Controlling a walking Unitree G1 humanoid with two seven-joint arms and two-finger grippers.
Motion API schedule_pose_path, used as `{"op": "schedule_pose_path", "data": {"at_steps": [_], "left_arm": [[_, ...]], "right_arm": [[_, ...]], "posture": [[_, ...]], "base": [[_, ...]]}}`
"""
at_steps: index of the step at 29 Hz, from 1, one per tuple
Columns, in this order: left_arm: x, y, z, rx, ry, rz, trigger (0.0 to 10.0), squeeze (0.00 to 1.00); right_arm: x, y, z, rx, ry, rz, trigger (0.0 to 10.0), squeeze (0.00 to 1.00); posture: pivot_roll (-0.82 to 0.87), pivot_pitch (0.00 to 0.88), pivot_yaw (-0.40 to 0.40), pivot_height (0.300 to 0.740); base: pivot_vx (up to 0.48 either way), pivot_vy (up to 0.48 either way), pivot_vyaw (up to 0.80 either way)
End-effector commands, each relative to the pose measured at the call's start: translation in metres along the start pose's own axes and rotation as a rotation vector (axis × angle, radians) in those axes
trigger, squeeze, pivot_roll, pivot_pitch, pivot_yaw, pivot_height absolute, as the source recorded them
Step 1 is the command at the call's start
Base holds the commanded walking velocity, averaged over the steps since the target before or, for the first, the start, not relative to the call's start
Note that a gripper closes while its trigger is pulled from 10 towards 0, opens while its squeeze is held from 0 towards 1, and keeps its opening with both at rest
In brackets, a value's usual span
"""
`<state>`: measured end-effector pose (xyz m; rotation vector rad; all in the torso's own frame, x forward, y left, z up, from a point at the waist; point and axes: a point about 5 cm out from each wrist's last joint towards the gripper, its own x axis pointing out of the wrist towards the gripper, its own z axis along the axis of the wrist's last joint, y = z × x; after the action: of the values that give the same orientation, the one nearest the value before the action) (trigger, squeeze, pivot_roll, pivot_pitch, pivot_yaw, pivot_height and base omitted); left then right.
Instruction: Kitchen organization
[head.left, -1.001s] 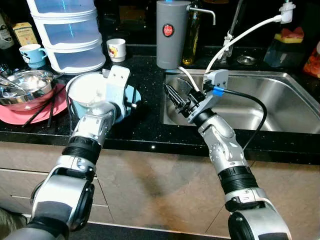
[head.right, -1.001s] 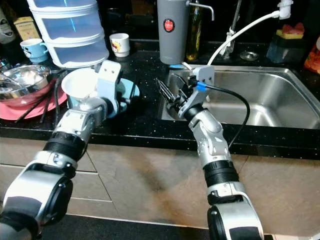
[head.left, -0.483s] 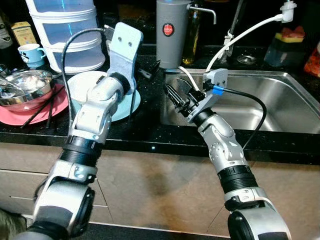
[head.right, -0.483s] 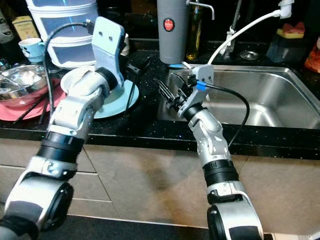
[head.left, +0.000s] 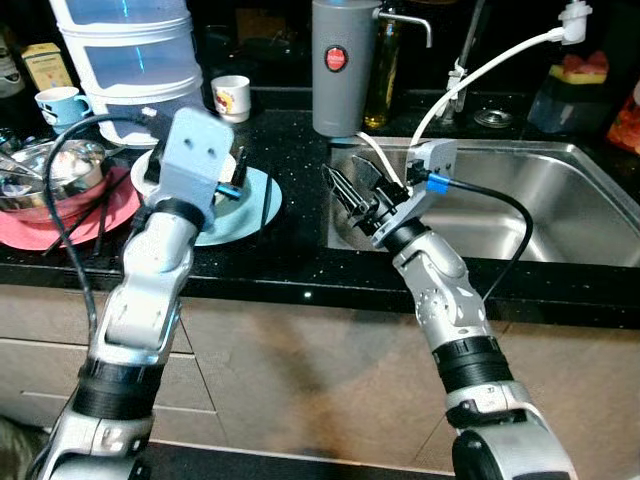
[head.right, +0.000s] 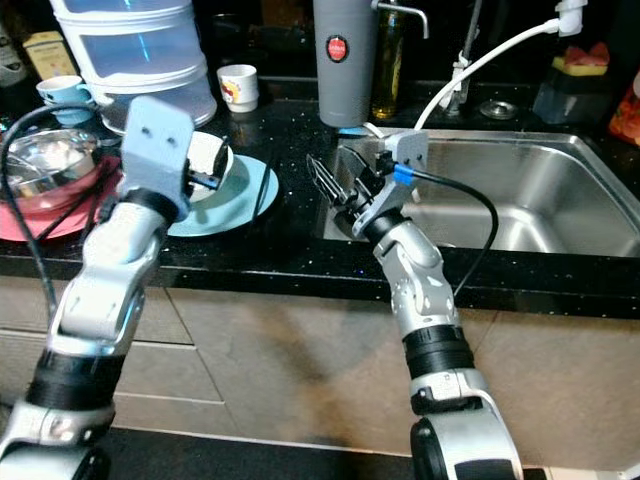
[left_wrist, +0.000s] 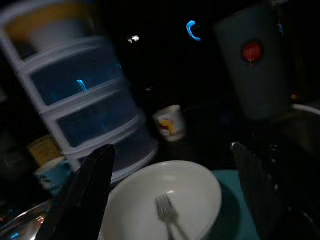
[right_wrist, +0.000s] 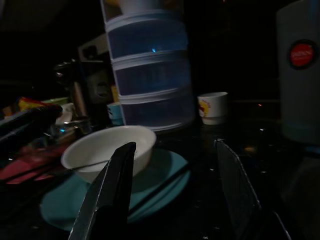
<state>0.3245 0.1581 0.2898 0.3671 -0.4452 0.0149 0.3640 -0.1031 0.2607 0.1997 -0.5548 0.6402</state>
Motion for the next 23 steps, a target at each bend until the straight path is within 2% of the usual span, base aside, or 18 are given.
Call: {"op": "schedule_pose_path", "data": {"at_steps": [1, 6, 7, 8, 9, 10, 11, 14, 16, 17, 19, 23], "left_arm": [[-0.007, 0.004, 0.004, 0.001, -0.027, 0.049, 10.0, 1.0], [-0.024, 0.013, 0.004, 0.023, -0.066, 0.161, 10.0, 1.0], [-0.03, 0.014, -0.001, 0.004, -0.046, 0.179, 10.0, 0.0], [-0.035, 0.015, -0.006, -0.02, -0.021, 0.196, 10.0, 0.0], [-0.046, 0.018, -0.021, -0.073, 0.053, 0.229, 10.0, 0.0], [-0.046, 0.018, -0.021, -0.073, 0.053, 0.229, 10.0, 0.0], [-0.055, 0.023, -0.033, -0.099, 0.106, 0.258, 10.0, 0.0], [-0.06, 0.028, -0.042, -0.108, 0.141, 0.284, 10.0, 0.0], [-0.066, 0.038, -0.058, -0.123, 0.217, 0.329, 10.0, 0.0], [-0.066, 0.041, -0.064, -0.126, 0.232, 0.316, 10.0, 0.0], [-0.065, 0.042, -0.065, -0.13, 0.23, 0.306, 10.0, 0.0], [-0.058, 0.044, -0.063, -0.197, 0.168, 0.259, 10.0, 0.0]], "right_arm": [[-0.003, 0.004, -0.002, 0.017, 0.004, 0.01, 10.0, 0.0], [-0.011, 0.015, -0.009, 0.004, 0.023, 0.074, 10.0, 0.0], [-0.013, 0.017, -0.01, 0.0, 0.026, 0.081, 10.0, 0.0], [-0.014, 0.018, -0.011, 0.0, 0.028, 0.083, 10.0, 0.0], [-0.016, 0.019, -0.013, 0.003, 0.03, 0.083, 10.0, 0.0], [-0.016, 0.019, -0.013, 0.003, 0.03, 0.083, 10.0, 0.0], [-0.017, 0.02, -0.013, 0.006, 0.031, 0.081, 10.0, 0.0], [-0.018, 0.021, -0.014, 0.007, 0.031, 0.077, 10.0, 0.0], [-0.019, 0.024, -0.014, 0.011, 0.031, 0.069, 10.0, 0.0], [-0.019, 0.025, -0.015, 0.012, 0.032, 0.068, 10.0, 0.0], [-0.019, 0.025, -0.015, 0.012, 0.031, 0.068, 10.0, 0.0], [-0.019, 0.027, -0.014, 0.014, 0.029, 0.067, 10.0, 0.0]], "posture": [[0.14, 0.078, 0.047, 0.74], [0.14, 0.08, 0.047, 0.74], [0.14, 0.078, 0.045, 0.74], [0.15, 0.078, 0.043, 0.74], [0.14, 0.075, 0.044, 0.74], [0.14, 0.075, 0.044, 0.74], [0.14, 0.074, 0.044, 0.74], [0.15, 0.07, 0.043, 0.74], [0.15, 0.067, 0.042, 0.74], [0.15, 0.067, 0.042, 0.74], [0.15, 0.067, 0.042, 0.74], [0.15, 0.064, 0.037, 0.74]], "base": [[0.0, 0.0, 0.0], [0.0, 0.0, 0.0], [0.0, 0.0, 0.0], [0.0, 0.0, 0.0], [0.0, 0.0, 0.0], [0.0, 0.0, 0.0], [0.0, 0.0, 0.0], [0.0, 0.0, 0.0], [0.0, 0.0, 0.0], [0.0, 0.0, 0.0], [0.0, 0.0, 0.0], [0.0, 0.0, 0.0]]}}
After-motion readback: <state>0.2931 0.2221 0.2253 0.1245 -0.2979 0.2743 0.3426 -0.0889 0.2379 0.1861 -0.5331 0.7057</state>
